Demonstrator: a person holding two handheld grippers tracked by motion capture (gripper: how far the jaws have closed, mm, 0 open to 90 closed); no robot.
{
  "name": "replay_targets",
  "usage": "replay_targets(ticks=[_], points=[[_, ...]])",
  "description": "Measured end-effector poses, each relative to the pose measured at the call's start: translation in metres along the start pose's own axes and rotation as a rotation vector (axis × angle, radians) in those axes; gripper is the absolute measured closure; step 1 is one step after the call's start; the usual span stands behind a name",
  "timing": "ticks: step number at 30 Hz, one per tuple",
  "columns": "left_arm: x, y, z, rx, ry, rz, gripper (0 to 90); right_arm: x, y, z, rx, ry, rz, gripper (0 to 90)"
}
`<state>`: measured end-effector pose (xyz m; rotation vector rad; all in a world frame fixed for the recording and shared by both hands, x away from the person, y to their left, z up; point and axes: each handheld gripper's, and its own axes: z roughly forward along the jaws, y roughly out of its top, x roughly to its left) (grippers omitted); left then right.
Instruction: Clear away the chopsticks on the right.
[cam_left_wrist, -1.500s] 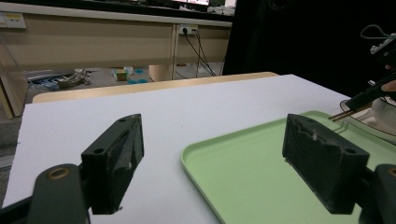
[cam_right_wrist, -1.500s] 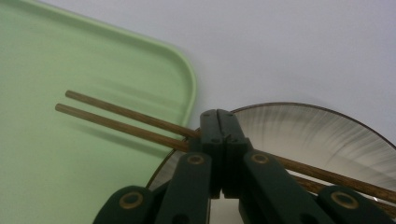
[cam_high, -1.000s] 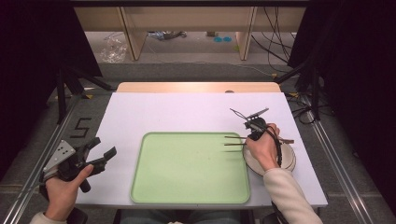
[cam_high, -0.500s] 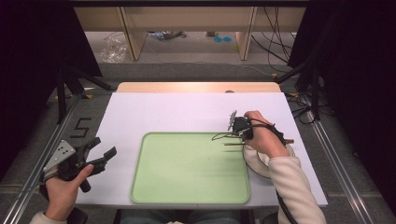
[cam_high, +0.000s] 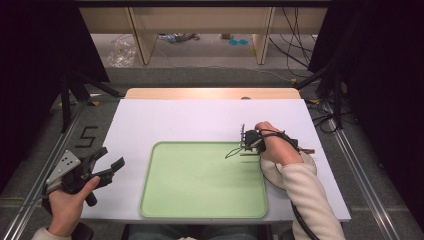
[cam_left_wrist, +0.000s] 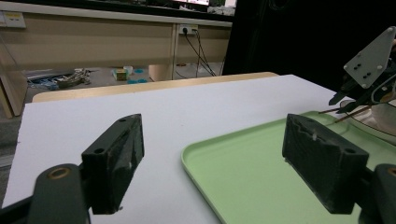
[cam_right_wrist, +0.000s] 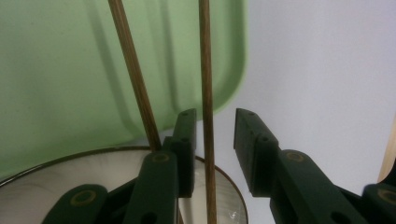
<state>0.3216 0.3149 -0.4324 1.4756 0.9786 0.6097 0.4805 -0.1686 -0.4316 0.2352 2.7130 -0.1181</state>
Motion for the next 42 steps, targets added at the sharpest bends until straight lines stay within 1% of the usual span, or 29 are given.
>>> replay_targets(ticks=[1, 6, 7, 8, 9, 12, 14, 16, 17, 18, 19, 20, 21, 22, 24, 26, 27, 28, 29, 33, 34, 35, 36, 37, 38, 39, 40, 41, 42], points=[[0.0, 0.0, 0.0, 0.0, 0.0, 0.001, 20.8, 0.0, 0.001, 0.001, -0.008, 0.004, 0.007, 71.5], [0.0, 0.0, 0.0, -0.001, -0.001, 0.0, 20.8, -0.003, 0.002, 0.004, 0.0, 0.011, 0.006, 75.1], [0.0, 0.0, 0.0, -0.001, -0.001, 0.0, 20.8, -0.003, 0.002, 0.004, 0.004, 0.009, -0.001, 75.9], [0.0, 0.0, 0.0, -0.002, -0.001, 0.0, 20.8, -0.005, 0.002, 0.005, 0.013, 0.005, -0.027, 76.4], [0.0, 0.0, 0.0, -0.003, -0.001, -0.001, 20.8, -0.005, 0.002, 0.005, 0.013, -0.001, -0.031, 77.0], [0.0, 0.0, 0.0, -0.001, 0.0, 0.001, 20.8, -0.004, 0.003, 0.007, 0.022, 0.008, -0.029, 80.8], [0.0, 0.0, 0.0, 0.0, 0.0, 0.0, 20.9, -0.004, 0.003, 0.007, 0.018, 0.0, -0.033, 83.9], [0.0, 0.0, 0.0, 0.0, 0.0, 0.001, 20.9, -0.004, 0.003, 0.007, 0.021, 0.001, -0.023, 86.6], [0.0, 0.0, 0.0, -0.001, 0.001, 0.001, 20.9, -0.003, 0.003, 0.007, 0.008, 0.009, -0.002, 86.9], [0.0, 0.0, 0.0, -0.001, 0.001, 0.001, 20.8, -0.003, 0.003, 0.007, 0.008, 0.009, -0.002, 86.9], [0.0, 0.0, 0.0, -0.001, 0.0, 0.001, 20.9, -0.003, 0.003, 0.007, 0.013, 0.005, -0.021, 87.3], [0.0, 0.0, 0.0, -0.001, 0.0, 0.001, 20.9, -0.003, 0.002, 0.007, 0.012, -0.004, -0.03, 87.4], [0.0, 0.0, 0.0, -0.001, 0.001, 0.001, 20.9, -0.002, 0.003, 0.006, 0.001, 0.0, -0.011, 87.4], [0.0, 0.0, 0.0, 0.0, 0.001, 0.001, 20.9, -0.003, 0.002, 0.006, 0.002, -0.006, -0.013, 87.4], [0.0, 0.0, 0.0, 0.0, 0.001, 0.001, 20.9, -0.004, 0.002, 0.003, -0.012, -0.036, -0.013, 87.5], [0.0, 0.0, 0.0, 0.0, 0.001, 0.001, 20.9, -0.006, 0.002, -0.002, -0.031, -0.05, -0.007, 87.5], [0.0, 0.0, 0.0, 0.0, 0.001, 0.0, 20.9, -0.007, 0.002, -0.004, -0.041, -0.068, -0.011, 87.6], [0.0, 0.0, 0.0, -0.001, 0.001, 0.001, 20.9, -0.008, 0.002, -0.007, -0.051, -0.088, -0.006, 87.5], [0.0, 0.0, 0.0, -0.001, 0.0, 0.0, 20.9, -0.009, 0.001, -0.01, -0.066, -0.096, 0.007, 87.6], [0.0, 0.0, 0.0, -0.002, -0.001, 0.001, 20.9, -0.014, 0.0, -0.023, -0.113, -0.163, 0.028, 87.6], [0.0, 0.0, 0.0, -0.001, 0.0, 0.001, 20.9, -0.015, -0.001, -0.026, -0.124, -0.179, 0.043, 87.6], [0.0, 0.0, 0.0, -0.002, 0.0, 0.0, 20.9, -0.016, -0.001, -0.029, -0.138, -0.192, 0.075, 87.6], [0.0, 0.0, 0.0, -0.002, 0.0, 0.0, 20.9, -0.016, -0.001, -0.029, -0.138, -0.192, 0.075, 87.6], [0.0, 0.0, 0.0, -0.001, 0.001, 0.0, 20.9, -0.018, -0.002, -0.035, -0.168, -0.203, 0.109, 87.7], [0.0, 0.0, 0.0, -0.001, 0.0, 0.0, 20.9, -0.018, -0.003, -0.038, -0.179, -0.213, 0.119, 87.7], [0.0, 0.0, 0.0, -0.003, 0.0, -0.001, 20.9, -0.018, -0.003, -0.041, -0.198, -0.221, 0.146, 87.7], [0.0, 0.0, 0.0, -0.002, 0.0, -0.001, 20.9, -0.019, -0.003, -0.045, -0.216, -0.243, 0.153, 87.7], [0.0, 0.0, 0.0, -0.002, 0.0, -0.001, 20.9, -0.021, -0.004, -0.048, -0.231, -0.264, 0.147, 87.7], [0.0, 0.0, 0.0, -0.003, 0.0, 0.0, 20.9, -0.022, -0.004, -0.052, -0.246, -0.277, 0.16, 87.7]])
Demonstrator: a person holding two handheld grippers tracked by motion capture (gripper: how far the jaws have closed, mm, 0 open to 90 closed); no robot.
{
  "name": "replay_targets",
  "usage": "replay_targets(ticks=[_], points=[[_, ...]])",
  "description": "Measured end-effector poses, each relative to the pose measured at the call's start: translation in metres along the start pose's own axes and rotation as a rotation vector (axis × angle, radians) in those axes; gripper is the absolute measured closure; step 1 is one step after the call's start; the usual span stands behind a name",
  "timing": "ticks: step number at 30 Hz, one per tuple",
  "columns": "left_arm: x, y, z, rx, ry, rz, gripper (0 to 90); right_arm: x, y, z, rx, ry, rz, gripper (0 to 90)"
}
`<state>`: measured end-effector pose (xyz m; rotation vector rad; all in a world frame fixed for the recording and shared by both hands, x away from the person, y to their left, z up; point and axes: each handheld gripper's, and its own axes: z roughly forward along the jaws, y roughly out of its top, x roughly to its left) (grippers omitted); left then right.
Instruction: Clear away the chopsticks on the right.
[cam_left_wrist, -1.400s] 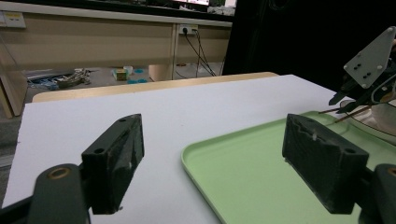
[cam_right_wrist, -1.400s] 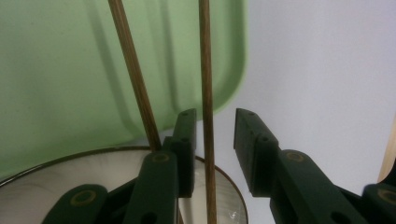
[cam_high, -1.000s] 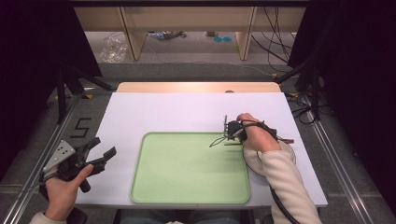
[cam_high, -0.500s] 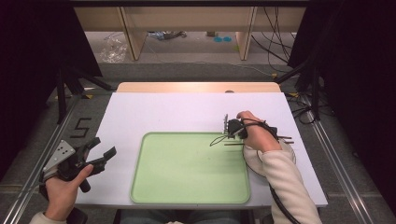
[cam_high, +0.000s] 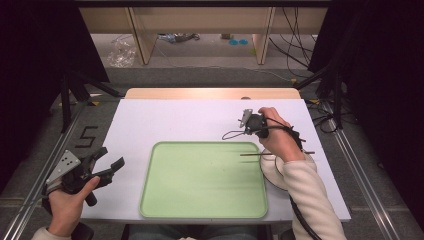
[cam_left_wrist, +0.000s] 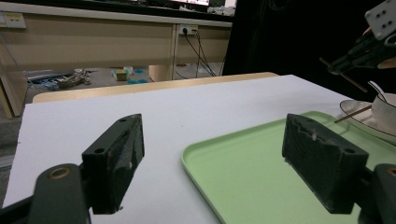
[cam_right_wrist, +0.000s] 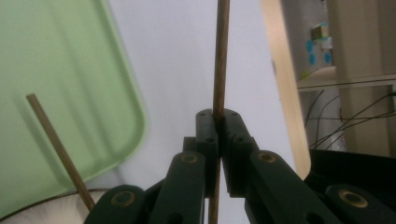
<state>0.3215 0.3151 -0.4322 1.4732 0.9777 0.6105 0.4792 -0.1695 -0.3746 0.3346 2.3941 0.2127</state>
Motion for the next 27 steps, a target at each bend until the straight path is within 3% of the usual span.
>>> replay_targets(ticks=[1, 6, 9, 14, 21, 27], points=[[0.0, 0.0, 0.0, 0.0, 0.0, 0.0, 20.9, 0.0, 0.002, -0.005, -0.019, -0.01, 0.047, 87.8], [0.0, 0.0, 0.0, 0.0, 0.001, -0.001, 21.0, -0.008, 0.006, -0.024, -0.121, -0.065, 0.123, 87.8], [0.0, 0.0, 0.0, 0.0, 0.0, -0.002, 21.0, -0.011, 0.007, -0.032, -0.178, -0.084, 0.2, 87.8], [0.0, 0.0, 0.0, -0.001, 0.001, -0.002, 21.1, -0.016, 0.003, -0.037, -0.25, -0.063, 0.311, 87.7], [0.0, 0.0, 0.0, -0.002, 0.002, -0.003, 21.0, -0.022, -0.002, -0.046, -0.369, -0.044, 0.514, 87.8], [-0.001, 0.0, 0.0, -0.004, 0.001, -0.002, 21.0, -0.023, -0.001, -0.052, -0.445, -0.011, 0.614, 87.8]])
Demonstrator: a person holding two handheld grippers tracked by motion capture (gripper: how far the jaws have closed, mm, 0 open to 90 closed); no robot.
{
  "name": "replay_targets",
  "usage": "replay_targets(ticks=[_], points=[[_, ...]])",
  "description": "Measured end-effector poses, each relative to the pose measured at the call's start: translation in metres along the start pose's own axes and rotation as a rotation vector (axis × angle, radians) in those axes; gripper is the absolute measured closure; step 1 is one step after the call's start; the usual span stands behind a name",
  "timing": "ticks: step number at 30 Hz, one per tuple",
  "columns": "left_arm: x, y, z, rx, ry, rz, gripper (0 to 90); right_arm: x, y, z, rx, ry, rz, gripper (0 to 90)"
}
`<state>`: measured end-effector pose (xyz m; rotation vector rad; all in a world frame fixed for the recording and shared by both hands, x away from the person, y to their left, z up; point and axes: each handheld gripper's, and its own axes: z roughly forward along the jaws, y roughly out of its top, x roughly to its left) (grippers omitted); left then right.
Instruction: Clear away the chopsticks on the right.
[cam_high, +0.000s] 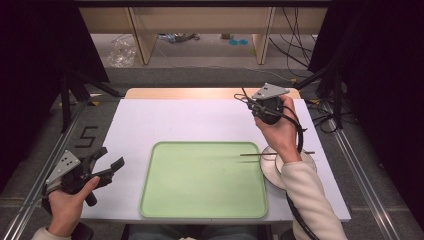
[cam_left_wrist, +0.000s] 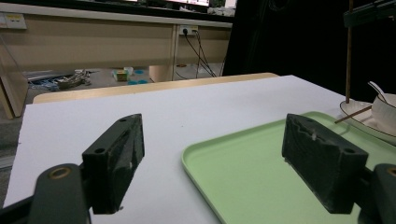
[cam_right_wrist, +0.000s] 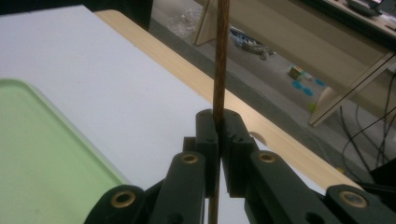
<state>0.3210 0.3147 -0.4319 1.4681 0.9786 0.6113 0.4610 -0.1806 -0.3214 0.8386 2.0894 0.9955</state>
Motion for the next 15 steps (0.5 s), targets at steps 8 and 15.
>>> replay_targets(ticks=[8, 15], points=[[0.0, 0.0, 0.0, 0.0, -0.001, 0.002, 21.0, 0.004, 0.006, -0.005, -0.016, 0.076, 0.216, 87.8], [0.0, 0.0, 0.0, 0.001, 0.0, 0.002, 21.0, 0.013, 0.009, -0.004, 0.04, 0.133, 0.439, 87.7]])
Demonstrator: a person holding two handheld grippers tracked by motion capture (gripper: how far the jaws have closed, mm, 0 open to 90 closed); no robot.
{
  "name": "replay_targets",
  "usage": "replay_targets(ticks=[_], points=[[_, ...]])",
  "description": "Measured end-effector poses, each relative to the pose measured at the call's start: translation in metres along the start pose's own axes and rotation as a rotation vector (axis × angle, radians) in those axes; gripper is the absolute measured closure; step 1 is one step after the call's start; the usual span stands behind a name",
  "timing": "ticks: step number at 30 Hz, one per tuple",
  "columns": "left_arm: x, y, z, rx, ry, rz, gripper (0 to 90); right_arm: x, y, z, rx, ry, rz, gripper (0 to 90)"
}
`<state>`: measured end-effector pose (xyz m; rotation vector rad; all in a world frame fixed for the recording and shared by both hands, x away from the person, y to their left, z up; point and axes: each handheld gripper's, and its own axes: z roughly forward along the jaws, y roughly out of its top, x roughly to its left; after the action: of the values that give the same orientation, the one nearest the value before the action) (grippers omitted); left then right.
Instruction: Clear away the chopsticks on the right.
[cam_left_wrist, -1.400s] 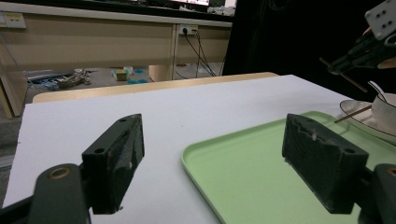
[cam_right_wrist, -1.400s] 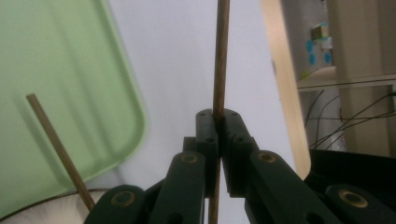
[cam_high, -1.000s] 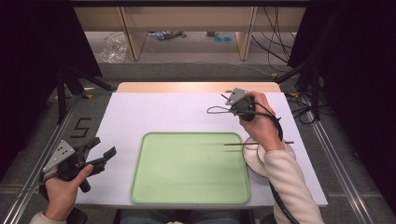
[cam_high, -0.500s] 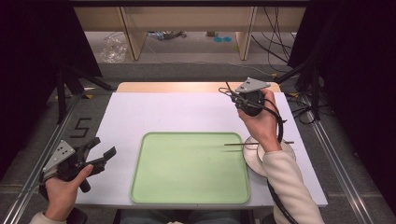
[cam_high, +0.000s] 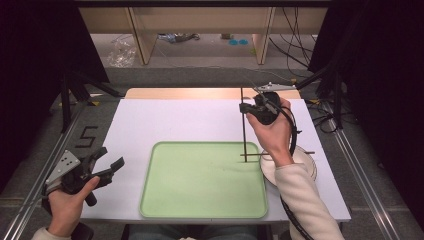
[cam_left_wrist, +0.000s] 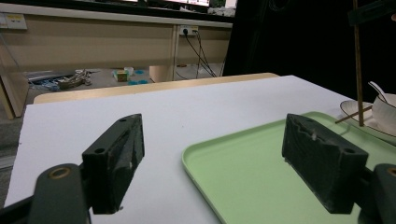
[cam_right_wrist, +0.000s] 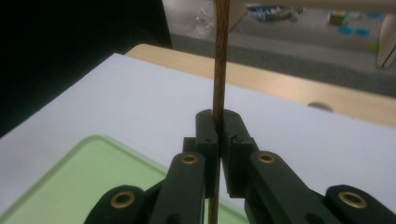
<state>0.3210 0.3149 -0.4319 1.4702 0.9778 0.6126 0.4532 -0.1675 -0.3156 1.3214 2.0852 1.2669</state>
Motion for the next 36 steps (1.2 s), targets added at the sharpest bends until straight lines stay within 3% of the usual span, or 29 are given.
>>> replay_targets(ticks=[5, 9, 12, 13, 14, 15, 17, 20, 25, 29, 31, 36], points=[[0.0, 0.0, 0.0, -0.001, -0.001, 0.0, 21.0, 0.008, -0.002, 0.004, 0.115, -0.008, 0.133, 87.7], [0.0, 0.0, 0.0, 0.0, -0.002, -0.001, 21.0, 0.009, -0.009, 0.016, 0.205, -0.025, 0.149, 87.7], [0.0, 0.0, 0.0, -0.002, -0.002, -0.001, 21.0, 0.012, -0.014, 0.025, 0.308, -0.042, 0.219, 87.7], [0.0, 0.0, 0.0, -0.002, -0.002, -0.001, 21.0, 0.012, -0.014, 0.025, 0.308, -0.042, 0.219, 87.7], [0.0, 0.0, 0.0, -0.001, -0.001, -0.003, 21.0, 0.015, -0.017, 0.032, 0.414, -0.068, 0.299, 87.7], [0.0, 0.0, 0.0, -0.001, -0.002, -0.003, 21.0, 0.014, -0.019, 0.035, 0.408, -0.063, 0.301, 87.7], [0.0, 0.0, 0.0, -0.001, -0.002, -0.002, 21.0, 0.016, -0.023, 0.041, 0.485, -0.095, 0.356, 87.7], [0.0, 0.0, 0.0, 0.001, -0.001, -0.003, 21.0, 0.012, -0.033, 0.052, 0.534, -0.106, 0.357, 87.7], [0.0, 0.0, 0.0, 0.0, -0.002, -0.004, 21.0, 0.012, -0.045, 0.068, 0.604, -0.141, 0.413, 87.7], [0.0, 0.0, 0.0, 0.003, -0.002, -0.003, 21.0, 0.006, -0.055, 0.078, 0.656, -0.141, 0.42, 87.7], [0.0, 0.0, 0.0, 0.002, -0.002, -0.003, 21.0, 0.007, -0.055, 0.081, 0.693, -0.141, 0.51, 87.7], [0.0, 0.0, 0.0, 0.002, -0.002, -0.003, 21.0, 0.003, -0.062, 0.088, 0.722, -0.15, 0.512, 87.7]])
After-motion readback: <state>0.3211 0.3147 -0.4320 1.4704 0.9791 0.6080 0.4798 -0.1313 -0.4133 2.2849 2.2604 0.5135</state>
